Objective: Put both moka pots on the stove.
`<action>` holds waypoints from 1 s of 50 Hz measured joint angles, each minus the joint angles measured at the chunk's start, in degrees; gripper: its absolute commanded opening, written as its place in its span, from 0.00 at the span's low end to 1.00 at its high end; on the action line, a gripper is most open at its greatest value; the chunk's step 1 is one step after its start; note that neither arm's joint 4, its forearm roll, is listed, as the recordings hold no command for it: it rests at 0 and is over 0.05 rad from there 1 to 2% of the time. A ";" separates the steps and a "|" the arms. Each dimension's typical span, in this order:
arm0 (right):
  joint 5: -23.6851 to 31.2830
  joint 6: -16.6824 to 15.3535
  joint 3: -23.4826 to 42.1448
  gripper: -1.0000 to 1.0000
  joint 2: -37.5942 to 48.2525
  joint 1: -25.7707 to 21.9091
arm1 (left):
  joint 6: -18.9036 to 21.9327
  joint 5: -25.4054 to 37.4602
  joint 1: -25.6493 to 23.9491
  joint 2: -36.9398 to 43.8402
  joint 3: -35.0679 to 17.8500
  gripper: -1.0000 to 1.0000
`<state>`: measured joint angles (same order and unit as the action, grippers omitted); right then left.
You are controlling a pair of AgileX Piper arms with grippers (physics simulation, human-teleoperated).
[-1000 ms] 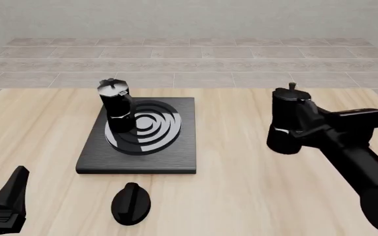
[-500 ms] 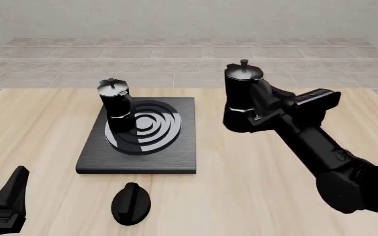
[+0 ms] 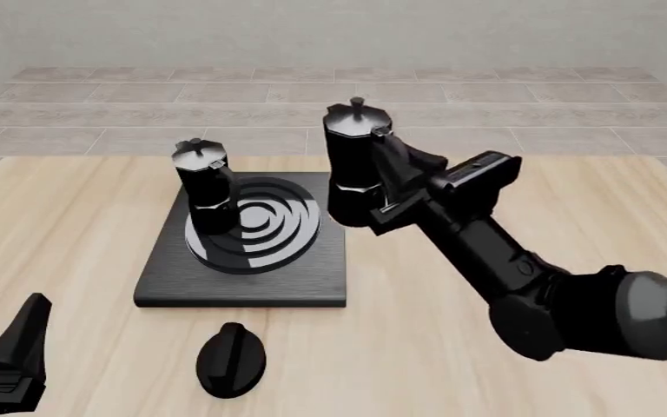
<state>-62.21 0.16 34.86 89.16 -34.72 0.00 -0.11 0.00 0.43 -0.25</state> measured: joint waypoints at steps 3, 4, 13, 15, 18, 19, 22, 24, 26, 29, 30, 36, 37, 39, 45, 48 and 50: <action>-0.19 0.28 0.82 0.00 0.50 -0.79 | 0.00 0.00 0.00 0.00 0.00 1.00; -0.26 0.36 1.08 0.00 0.64 -1.05 | 0.00 0.00 0.00 0.00 0.00 1.00; -1.06 1.41 3.59 0.00 2.38 -2.74 | 0.00 0.00 0.00 0.00 0.00 1.00; -1.35 1.68 4.14 0.00 2.91 -2.95 | 0.00 0.00 0.00 0.00 0.00 1.00; -1.90 2.07 5.01 0.00 3.89 -3.18 | 0.00 0.00 0.00 0.00 0.00 1.00; -2.03 2.19 5.35 0.00 4.31 -3.21 | 0.00 0.00 0.00 0.00 0.00 1.00; -2.36 2.52 6.40 0.00 5.71 -3.26 | 0.00 0.00 0.00 0.00 0.00 1.00; -2.53 2.70 7.15 0.00 6.79 -3.30 | 0.00 0.00 0.00 0.00 0.00 1.00; -2.58 2.81 7.91 0.00 7.91 -3.36 | 0.00 0.00 0.00 0.00 0.00 1.00; -2.61 2.89 9.06 0.00 9.63 -3.49 | 0.00 0.00 0.00 0.00 0.00 1.00; -2.58 2.91 9.49 0.00 10.23 -3.55 | 0.00 0.00 0.00 0.00 0.00 1.00; -2.26 3.10 12.11 0.00 13.71 -3.76 | 0.00 0.00 0.00 0.00 0.00 1.00; -2.22 3.13 12.49 0.00 14.22 -3.79 | 0.00 0.00 0.00 0.00 0.00 1.00; -2.13 3.20 13.19 0.00 15.12 -3.85 | 0.00 0.00 0.00 0.00 0.00 1.00; -1.74 3.53 15.24 0.00 17.51 -4.02 | 0.00 0.00 0.00 0.00 0.00 1.00; -1.47 3.72 16.17 0.00 18.53 -4.07 | 0.00 0.00 0.00 0.00 0.00 1.00; -1.31 3.82 16.70 0.00 19.13 -4.12 | 0.00 0.00 0.00 0.00 0.00 1.00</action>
<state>-63.52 3.98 51.57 108.28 -38.84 0.00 -0.11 0.00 0.43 -0.25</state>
